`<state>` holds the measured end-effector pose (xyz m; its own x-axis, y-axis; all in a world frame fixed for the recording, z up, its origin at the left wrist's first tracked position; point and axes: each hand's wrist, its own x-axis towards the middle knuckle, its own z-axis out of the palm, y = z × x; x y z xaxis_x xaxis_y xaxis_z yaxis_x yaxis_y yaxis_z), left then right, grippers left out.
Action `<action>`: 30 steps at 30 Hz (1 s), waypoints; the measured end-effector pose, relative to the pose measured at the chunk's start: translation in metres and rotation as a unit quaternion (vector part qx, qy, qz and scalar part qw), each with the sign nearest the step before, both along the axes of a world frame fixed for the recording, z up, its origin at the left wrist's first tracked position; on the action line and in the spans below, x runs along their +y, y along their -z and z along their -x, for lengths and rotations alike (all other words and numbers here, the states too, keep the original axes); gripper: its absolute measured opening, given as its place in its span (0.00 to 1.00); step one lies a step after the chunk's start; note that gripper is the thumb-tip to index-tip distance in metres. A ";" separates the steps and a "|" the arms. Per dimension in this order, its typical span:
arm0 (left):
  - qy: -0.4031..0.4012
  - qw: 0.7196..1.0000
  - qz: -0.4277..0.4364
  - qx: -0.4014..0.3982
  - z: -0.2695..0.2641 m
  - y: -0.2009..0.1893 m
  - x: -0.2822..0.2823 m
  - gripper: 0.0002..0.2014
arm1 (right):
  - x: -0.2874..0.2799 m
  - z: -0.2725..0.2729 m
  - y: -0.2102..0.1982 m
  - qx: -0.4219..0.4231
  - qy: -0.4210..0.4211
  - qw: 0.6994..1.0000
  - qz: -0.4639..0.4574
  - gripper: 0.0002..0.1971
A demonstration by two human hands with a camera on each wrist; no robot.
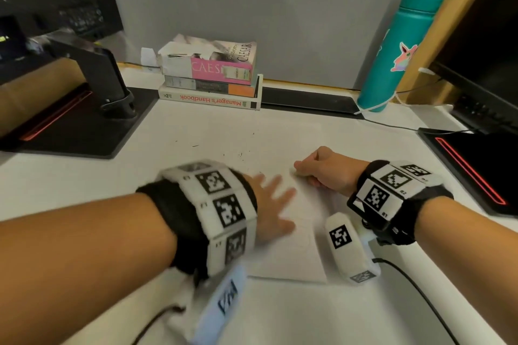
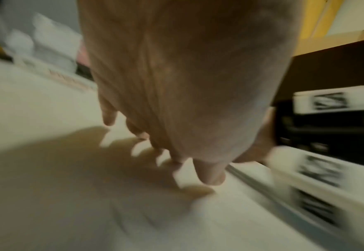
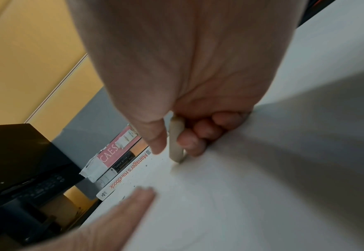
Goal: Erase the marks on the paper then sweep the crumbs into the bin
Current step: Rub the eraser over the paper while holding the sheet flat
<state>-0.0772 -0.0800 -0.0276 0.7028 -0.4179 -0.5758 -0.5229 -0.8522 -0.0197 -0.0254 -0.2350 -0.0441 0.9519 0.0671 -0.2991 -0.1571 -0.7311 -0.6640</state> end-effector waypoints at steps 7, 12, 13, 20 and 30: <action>-0.027 0.997 -0.065 0.026 -0.026 -0.011 0.058 0.54 | 0.008 0.010 -0.015 -0.040 0.015 0.998 0.040 0.05; -0.020 0.999 -0.033 0.011 -0.029 0.003 0.069 0.59 | 0.065 0.038 -0.024 -0.025 -0.191 0.971 0.143 0.05; -0.020 0.999 -0.028 0.006 -0.030 0.004 0.068 0.60 | 0.075 0.041 -0.023 -0.007 -0.229 0.961 0.155 0.04; -0.018 1.000 -0.009 -0.005 -0.031 0.009 0.068 0.59 | 0.092 0.038 -0.020 -0.022 -0.306 0.927 0.216 0.07; -0.017 1.000 -0.009 -0.015 -0.034 0.014 0.069 0.60 | 0.087 0.042 -0.016 -0.009 -0.341 0.922 0.184 0.05</action>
